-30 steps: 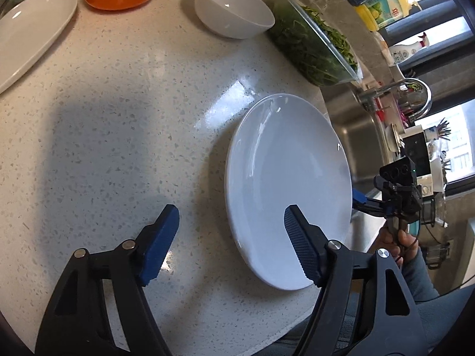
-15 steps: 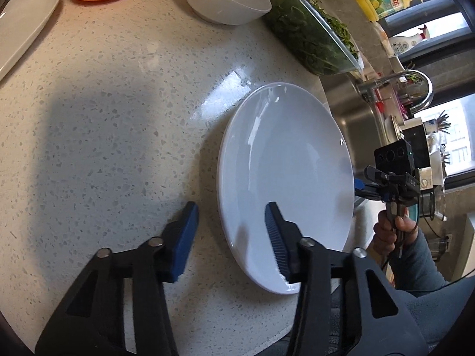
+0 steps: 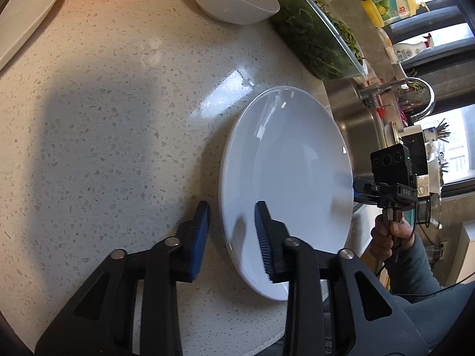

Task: Organize plates and bowls
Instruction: 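Close the left gripper on the plate rim while the right gripper closes on it too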

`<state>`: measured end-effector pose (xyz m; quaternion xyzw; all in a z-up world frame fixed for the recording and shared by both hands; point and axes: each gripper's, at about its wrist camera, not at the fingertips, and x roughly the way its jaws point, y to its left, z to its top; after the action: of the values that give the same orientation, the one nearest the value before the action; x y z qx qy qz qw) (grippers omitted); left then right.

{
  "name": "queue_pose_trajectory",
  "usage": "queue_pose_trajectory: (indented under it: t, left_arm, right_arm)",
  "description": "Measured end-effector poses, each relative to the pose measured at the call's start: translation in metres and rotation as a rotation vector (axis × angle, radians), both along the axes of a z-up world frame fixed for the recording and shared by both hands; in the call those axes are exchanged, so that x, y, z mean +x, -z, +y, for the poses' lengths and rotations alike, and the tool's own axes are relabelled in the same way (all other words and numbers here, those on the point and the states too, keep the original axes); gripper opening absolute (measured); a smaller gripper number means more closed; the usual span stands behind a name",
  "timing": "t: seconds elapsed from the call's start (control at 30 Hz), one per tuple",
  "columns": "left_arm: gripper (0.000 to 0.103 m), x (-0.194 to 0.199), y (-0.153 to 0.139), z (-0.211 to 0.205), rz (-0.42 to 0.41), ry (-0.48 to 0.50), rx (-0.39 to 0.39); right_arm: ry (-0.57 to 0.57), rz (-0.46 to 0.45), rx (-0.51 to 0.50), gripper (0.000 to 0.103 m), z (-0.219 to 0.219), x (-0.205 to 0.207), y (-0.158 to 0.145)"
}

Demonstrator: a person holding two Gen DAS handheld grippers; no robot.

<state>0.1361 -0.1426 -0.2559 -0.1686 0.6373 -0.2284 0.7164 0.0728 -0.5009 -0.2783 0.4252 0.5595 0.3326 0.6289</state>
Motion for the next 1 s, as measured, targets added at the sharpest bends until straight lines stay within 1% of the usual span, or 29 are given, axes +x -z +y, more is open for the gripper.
queue_pose_trajectory:
  t: [0.03,0.07,0.1,0.17,0.33,0.53,0.6,0.67,0.8,0.83,0.9,0.97,1.0]
  left_arm:
    - [0.014,-0.001,0.001,0.001,0.001,-0.003,0.003]
    - [0.013,0.0,0.001,-0.001,0.004,-0.007,-0.002]
    - [0.013,-0.002,0.0,0.001,0.003,-0.006,-0.002]
    - [0.013,-0.003,-0.002,-0.001,0.0,0.0,0.01]
    - [0.012,-0.005,-0.002,-0.001,0.006,0.01,-0.005]
    - [0.013,-0.003,0.0,-0.002,-0.005,0.019,-0.001]
    - [0.013,-0.002,0.0,-0.002,-0.007,0.022,-0.004]
    - [0.013,-0.002,0.0,-0.003,-0.013,0.027,-0.002]
    - [0.013,-0.002,0.001,-0.003,-0.012,0.028,0.001]
    - [0.013,-0.002,0.001,-0.002,-0.012,0.027,0.003]
    - [0.013,-0.001,0.001,-0.003,-0.011,0.029,0.005]
    - [0.013,0.0,0.001,-0.003,-0.011,0.029,0.004]
    - [0.013,0.001,0.001,-0.003,-0.011,0.031,0.004]
  right_arm:
    - [0.001,0.007,-0.013,0.021,0.0,0.001,0.001]
    - [0.002,0.015,-0.023,0.015,0.0,0.001,0.002]
    - [0.002,0.027,-0.037,0.012,0.0,0.001,0.004]
    - [0.006,0.033,-0.033,0.011,0.0,0.0,0.005]
    - [0.017,0.049,0.003,0.009,-0.002,-0.001,0.007]
    - [0.017,0.046,-0.023,0.009,0.001,0.0,0.003]
    - [0.024,0.053,-0.014,0.01,0.001,0.001,0.004]
    - [0.03,0.059,0.003,0.012,-0.002,0.002,0.006]
    - [0.017,0.036,-0.061,0.015,-0.003,0.003,-0.001]
    - [0.011,0.023,-0.094,0.017,-0.003,0.004,-0.005]
    - [-0.001,0.018,-0.116,0.019,-0.001,0.005,-0.01]
    - [-0.043,0.008,-0.148,0.016,0.005,0.005,-0.013]
    - [-0.064,0.007,-0.166,0.012,0.01,0.005,-0.013]
